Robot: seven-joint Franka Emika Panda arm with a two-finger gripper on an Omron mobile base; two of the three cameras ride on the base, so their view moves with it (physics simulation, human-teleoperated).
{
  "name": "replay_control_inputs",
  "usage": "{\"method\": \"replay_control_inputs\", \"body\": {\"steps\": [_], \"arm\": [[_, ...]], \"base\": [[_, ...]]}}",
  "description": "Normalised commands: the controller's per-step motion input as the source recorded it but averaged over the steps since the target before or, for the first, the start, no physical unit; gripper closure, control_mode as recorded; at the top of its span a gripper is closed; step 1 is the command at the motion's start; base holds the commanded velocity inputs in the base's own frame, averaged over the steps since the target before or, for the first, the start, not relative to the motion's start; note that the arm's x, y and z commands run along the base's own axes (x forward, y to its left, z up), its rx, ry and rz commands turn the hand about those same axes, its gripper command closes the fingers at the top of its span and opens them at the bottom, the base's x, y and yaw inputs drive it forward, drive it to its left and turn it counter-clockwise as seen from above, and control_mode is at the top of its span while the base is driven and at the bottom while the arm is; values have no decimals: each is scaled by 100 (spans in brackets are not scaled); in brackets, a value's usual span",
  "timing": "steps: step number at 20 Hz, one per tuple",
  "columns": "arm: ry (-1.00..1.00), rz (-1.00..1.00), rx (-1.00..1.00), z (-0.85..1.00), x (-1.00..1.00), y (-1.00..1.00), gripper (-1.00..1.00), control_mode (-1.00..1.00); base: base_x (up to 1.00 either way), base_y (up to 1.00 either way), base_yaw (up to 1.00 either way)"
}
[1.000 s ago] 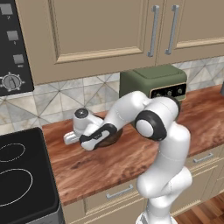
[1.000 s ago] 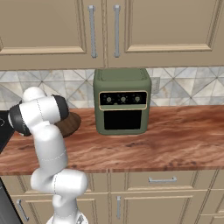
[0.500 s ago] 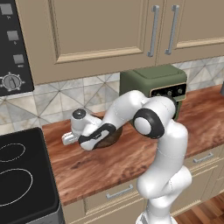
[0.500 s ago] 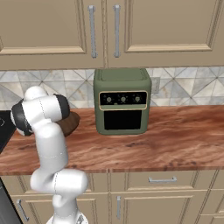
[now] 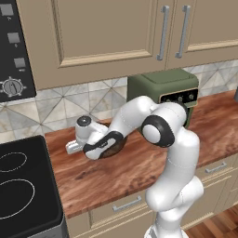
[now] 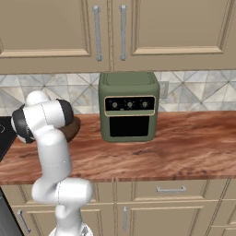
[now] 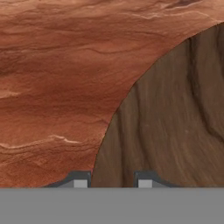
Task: Pick the cup and bowl from the counter and place them on the counter next to the sink.
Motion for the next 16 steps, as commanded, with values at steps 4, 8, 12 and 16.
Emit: {"method": "replay_control_inputs", "body": {"steps": [4,8,12,16], "arm": [[0,0,0,0,0,0,100,-100],[-3,0,9,13,-31,-34,100,-100],[-6,0,18,56,-32,-45,100,-100],[-1,0,20,87,-21,-44,100,-100]], "base": [[0,0,0],[0,0,0],[0,0,0],[0,0,0]]}}
